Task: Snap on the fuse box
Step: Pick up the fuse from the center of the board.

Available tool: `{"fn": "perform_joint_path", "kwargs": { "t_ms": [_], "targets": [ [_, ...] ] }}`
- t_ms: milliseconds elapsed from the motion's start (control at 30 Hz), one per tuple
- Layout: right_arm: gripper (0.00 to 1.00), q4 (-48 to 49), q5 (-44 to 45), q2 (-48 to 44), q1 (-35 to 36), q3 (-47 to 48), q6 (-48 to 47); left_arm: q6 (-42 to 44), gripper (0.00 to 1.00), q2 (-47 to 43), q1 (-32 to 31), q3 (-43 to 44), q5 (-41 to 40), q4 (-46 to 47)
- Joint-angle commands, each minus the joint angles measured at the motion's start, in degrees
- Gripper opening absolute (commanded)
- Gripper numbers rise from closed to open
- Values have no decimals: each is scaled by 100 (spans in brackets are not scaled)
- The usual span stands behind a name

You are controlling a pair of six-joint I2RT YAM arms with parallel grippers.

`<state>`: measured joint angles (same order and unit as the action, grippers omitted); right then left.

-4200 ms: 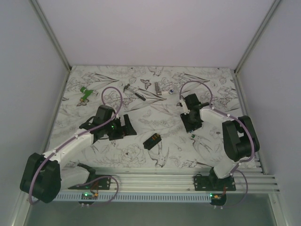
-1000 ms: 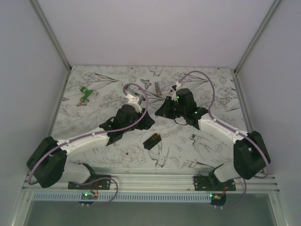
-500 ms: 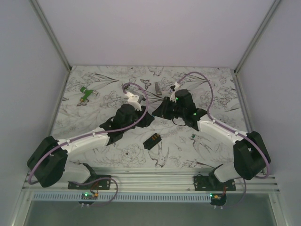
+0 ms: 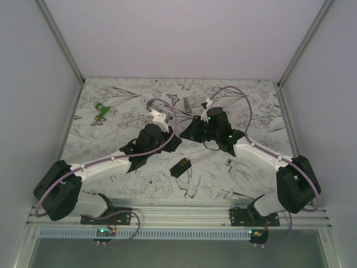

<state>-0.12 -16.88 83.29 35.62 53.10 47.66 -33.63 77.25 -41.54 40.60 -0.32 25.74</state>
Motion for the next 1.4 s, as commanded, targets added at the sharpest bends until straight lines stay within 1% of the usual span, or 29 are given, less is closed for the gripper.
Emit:
{"fn": "perform_joint_path", "kwargs": {
  "t_ms": [0, 133, 300, 367, 467, 500, 567, 600, 733, 867, 1000, 1100, 1200, 1300, 1367],
  "targets": [
    [23, 181, -21, -141, 144, -92, 188, -43, 0, 74, -12, 65, -121, 293],
    [23, 285, 11, -213, 147, -177, 187, -20, 0, 25, -13, 39, -41, 298],
    [30, 345, 59, -498, 146, -230, 60, 403, 0, -203, 64, -150, 415, 299],
    [38, 324, 77, -696, 142, -245, -102, 484, 0, -339, 224, -264, 748, 292],
    [55, 222, -65, -951, 103, -192, -490, 586, 0, -386, 519, -341, 1515, 282],
    [58, 184, -230, -1025, 63, -144, -717, 624, 0, -386, 607, -350, 1789, 278],
    [62, 49, -552, -1163, -8, -57, -1289, 710, 0, -663, 744, -342, 2312, 270],
    [62, 1, -810, -1239, -84, -28, -1625, 777, 0, -710, 800, -328, 2665, 259],
    [62, -425, -1902, -1421, -349, 189, -2993, 983, 0, -930, 893, -175, 3563, 105],
    [58, -867, -2868, -1582, -481, 426, -4024, 1024, 0, -1103, 893, 18, 4225, -38],
    [57, -1272, -3464, -1649, -548, 691, -4560, 1072, 0, -1278, 862, 151, 4511, -251],
    [54, -1755, -3840, -1523, -549, 965, -4919, 1124, 0, -1369, 803, 221, 4597, -358],
    [52, -2006, -4055, -1401, -547, 1111, -5088, 1171, 0, -1372, 734, 314, 4693, -439],
    [49, -2031, -4277, -1329, -547, 1144, -5117, 1206, 0, -1346, 664, 406, 4731, -502],
    [48, -2086, -4278, -1297, -540, 1181, -5156, 1233, 0, -1342, 620, 467, 4752, -546]
  ]
}}
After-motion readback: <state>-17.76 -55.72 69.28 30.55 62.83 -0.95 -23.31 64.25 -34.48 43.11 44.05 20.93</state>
